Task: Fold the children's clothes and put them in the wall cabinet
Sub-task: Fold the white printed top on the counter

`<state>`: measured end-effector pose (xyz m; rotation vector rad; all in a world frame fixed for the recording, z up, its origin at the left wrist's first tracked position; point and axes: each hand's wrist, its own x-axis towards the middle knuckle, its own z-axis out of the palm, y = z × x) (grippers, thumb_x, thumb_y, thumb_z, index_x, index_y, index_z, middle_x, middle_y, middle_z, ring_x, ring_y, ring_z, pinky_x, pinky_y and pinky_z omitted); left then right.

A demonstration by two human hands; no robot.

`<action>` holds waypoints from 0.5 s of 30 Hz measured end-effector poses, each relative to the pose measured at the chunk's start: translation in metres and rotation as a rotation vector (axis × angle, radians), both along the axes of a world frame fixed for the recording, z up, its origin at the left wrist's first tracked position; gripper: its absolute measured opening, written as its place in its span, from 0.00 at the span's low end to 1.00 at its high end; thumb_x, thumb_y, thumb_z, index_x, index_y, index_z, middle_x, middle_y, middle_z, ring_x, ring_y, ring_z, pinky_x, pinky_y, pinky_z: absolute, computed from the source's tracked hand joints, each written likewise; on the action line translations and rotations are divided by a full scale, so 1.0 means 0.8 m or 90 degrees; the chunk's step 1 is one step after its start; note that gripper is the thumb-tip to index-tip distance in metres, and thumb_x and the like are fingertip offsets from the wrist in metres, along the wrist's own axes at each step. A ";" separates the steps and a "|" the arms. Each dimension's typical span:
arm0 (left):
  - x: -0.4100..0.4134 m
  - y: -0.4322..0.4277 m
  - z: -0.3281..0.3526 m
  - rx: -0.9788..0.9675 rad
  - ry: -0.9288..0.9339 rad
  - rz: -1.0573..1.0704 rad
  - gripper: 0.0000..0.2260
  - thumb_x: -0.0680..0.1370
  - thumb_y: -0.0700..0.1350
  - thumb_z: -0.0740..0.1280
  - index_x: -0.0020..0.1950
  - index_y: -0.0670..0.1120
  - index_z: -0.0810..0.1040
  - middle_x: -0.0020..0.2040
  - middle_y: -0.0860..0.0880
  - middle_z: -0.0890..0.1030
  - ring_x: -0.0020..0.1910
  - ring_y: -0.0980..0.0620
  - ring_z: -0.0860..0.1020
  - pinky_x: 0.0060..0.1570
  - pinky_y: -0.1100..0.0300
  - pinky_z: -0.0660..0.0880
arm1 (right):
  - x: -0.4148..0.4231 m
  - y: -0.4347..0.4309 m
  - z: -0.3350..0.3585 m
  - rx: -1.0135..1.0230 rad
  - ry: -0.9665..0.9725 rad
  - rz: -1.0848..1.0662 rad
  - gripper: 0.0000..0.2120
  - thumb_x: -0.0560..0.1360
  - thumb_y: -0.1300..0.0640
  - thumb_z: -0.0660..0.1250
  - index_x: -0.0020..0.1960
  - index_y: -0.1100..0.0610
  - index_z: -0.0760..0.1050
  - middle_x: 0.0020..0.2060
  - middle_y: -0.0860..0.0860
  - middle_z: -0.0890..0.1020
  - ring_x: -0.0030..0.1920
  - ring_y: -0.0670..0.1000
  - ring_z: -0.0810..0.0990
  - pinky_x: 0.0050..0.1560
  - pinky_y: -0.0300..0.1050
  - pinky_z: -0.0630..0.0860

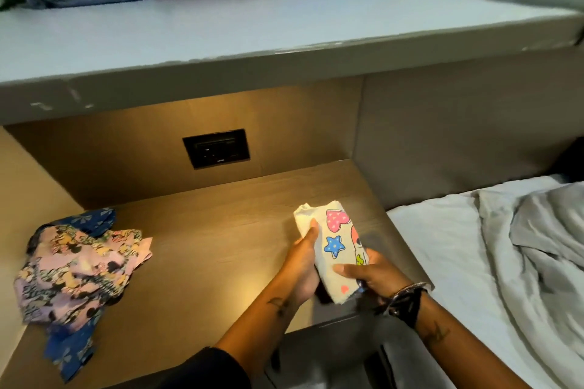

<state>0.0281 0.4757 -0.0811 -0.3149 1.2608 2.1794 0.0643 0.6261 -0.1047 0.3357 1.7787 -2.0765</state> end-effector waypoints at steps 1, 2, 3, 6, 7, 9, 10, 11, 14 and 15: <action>-0.008 0.023 -0.001 -0.006 -0.007 -0.008 0.22 0.82 0.57 0.55 0.66 0.43 0.75 0.63 0.39 0.80 0.61 0.39 0.79 0.65 0.41 0.72 | -0.004 0.021 -0.002 0.035 -0.004 -0.046 0.23 0.65 0.62 0.77 0.58 0.63 0.77 0.49 0.57 0.86 0.49 0.59 0.84 0.49 0.54 0.81; -0.015 0.039 -0.005 -0.019 -0.011 -0.014 0.22 0.82 0.57 0.55 0.65 0.43 0.75 0.62 0.39 0.80 0.60 0.40 0.79 0.65 0.42 0.73 | -0.006 0.036 -0.004 0.058 -0.006 -0.075 0.21 0.66 0.63 0.76 0.57 0.62 0.77 0.49 0.57 0.86 0.49 0.60 0.84 0.52 0.57 0.80; -0.022 0.054 -0.011 -0.046 -0.014 -0.019 0.21 0.82 0.56 0.56 0.64 0.43 0.76 0.62 0.40 0.80 0.59 0.40 0.80 0.64 0.44 0.74 | -0.008 0.050 -0.006 0.079 -0.007 -0.087 0.19 0.67 0.64 0.76 0.56 0.61 0.78 0.49 0.57 0.86 0.49 0.60 0.84 0.54 0.59 0.80; -0.042 0.098 -0.031 -0.169 -0.018 -0.028 0.16 0.82 0.51 0.60 0.62 0.41 0.76 0.59 0.39 0.82 0.56 0.41 0.81 0.61 0.46 0.76 | -0.010 0.088 -0.021 0.134 -0.029 -0.110 0.16 0.68 0.65 0.75 0.56 0.58 0.79 0.49 0.56 0.86 0.48 0.58 0.85 0.55 0.60 0.79; -0.049 0.108 -0.040 -0.222 0.004 -0.026 0.14 0.81 0.48 0.62 0.61 0.40 0.77 0.58 0.39 0.82 0.56 0.41 0.81 0.59 0.47 0.78 | -0.009 0.095 -0.025 0.161 -0.033 -0.118 0.17 0.69 0.65 0.75 0.56 0.58 0.79 0.49 0.55 0.86 0.48 0.57 0.85 0.53 0.57 0.80; -0.059 0.127 -0.058 -0.369 0.108 -0.014 0.12 0.79 0.43 0.65 0.61 0.40 0.77 0.58 0.39 0.82 0.55 0.41 0.81 0.53 0.50 0.80 | -0.007 0.105 -0.032 0.238 -0.026 -0.123 0.18 0.69 0.63 0.75 0.57 0.58 0.78 0.50 0.55 0.85 0.46 0.53 0.85 0.46 0.49 0.81; -0.061 0.135 -0.063 -0.469 0.180 -0.012 0.14 0.78 0.42 0.67 0.63 0.41 0.75 0.59 0.41 0.81 0.56 0.42 0.81 0.51 0.52 0.80 | -0.007 0.107 -0.034 0.287 -0.024 -0.124 0.19 0.68 0.60 0.76 0.57 0.58 0.77 0.51 0.55 0.85 0.46 0.51 0.84 0.44 0.46 0.79; -0.062 0.141 -0.068 -0.591 0.254 -0.015 0.19 0.76 0.43 0.69 0.66 0.42 0.71 0.61 0.42 0.79 0.57 0.43 0.80 0.51 0.53 0.80 | -0.007 0.107 -0.032 0.346 -0.022 -0.126 0.23 0.67 0.57 0.78 0.58 0.57 0.74 0.53 0.55 0.84 0.46 0.51 0.83 0.44 0.44 0.78; -0.063 0.146 -0.079 -0.955 0.530 -0.020 0.35 0.69 0.48 0.76 0.71 0.47 0.64 0.64 0.44 0.75 0.60 0.45 0.76 0.55 0.52 0.77 | -0.007 0.107 -0.026 0.686 0.049 -0.083 0.40 0.64 0.44 0.77 0.69 0.54 0.62 0.61 0.55 0.76 0.57 0.55 0.77 0.52 0.47 0.76; -0.064 0.144 -0.082 -1.005 0.636 -0.033 0.35 0.68 0.49 0.76 0.72 0.48 0.64 0.66 0.45 0.74 0.62 0.44 0.74 0.58 0.50 0.75 | -0.007 0.107 -0.026 0.812 0.132 -0.061 0.42 0.65 0.41 0.75 0.71 0.52 0.59 0.64 0.54 0.73 0.62 0.56 0.75 0.57 0.48 0.74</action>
